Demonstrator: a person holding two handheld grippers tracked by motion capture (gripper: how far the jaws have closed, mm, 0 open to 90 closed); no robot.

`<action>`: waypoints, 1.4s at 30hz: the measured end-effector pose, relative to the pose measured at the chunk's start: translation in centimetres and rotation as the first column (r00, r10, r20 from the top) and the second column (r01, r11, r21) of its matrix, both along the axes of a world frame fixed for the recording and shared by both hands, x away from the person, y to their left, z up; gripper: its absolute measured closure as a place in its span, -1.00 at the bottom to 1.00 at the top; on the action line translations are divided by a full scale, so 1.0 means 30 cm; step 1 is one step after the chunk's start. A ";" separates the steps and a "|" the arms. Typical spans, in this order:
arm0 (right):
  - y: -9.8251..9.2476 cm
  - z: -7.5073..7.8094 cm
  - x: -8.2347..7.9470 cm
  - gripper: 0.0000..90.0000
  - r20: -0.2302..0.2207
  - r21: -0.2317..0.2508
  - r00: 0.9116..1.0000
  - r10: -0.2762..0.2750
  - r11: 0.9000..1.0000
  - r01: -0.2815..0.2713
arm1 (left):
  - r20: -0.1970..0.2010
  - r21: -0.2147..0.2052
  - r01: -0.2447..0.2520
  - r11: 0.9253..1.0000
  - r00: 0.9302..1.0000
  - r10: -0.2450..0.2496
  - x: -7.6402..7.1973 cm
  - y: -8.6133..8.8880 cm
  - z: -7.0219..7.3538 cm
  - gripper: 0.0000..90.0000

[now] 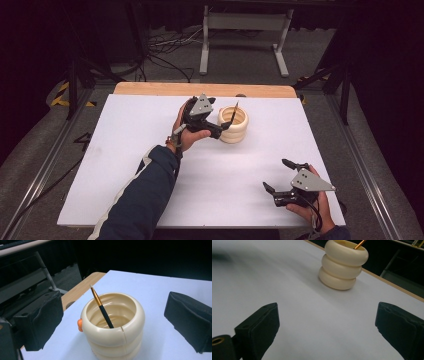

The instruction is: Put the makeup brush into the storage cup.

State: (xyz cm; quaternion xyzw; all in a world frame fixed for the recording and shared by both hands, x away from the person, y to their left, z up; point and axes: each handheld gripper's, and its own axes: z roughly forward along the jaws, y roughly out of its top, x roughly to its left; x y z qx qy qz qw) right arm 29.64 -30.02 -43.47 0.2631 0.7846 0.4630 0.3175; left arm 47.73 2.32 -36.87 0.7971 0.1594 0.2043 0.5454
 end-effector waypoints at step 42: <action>0.009 -0.001 0.001 -0.86 -0.005 -0.011 1.000 0.011 1.000 -0.011 | 0.099 0.038 0.017 0.999 0.995 -0.020 -0.197 0.185 0.055 -0.90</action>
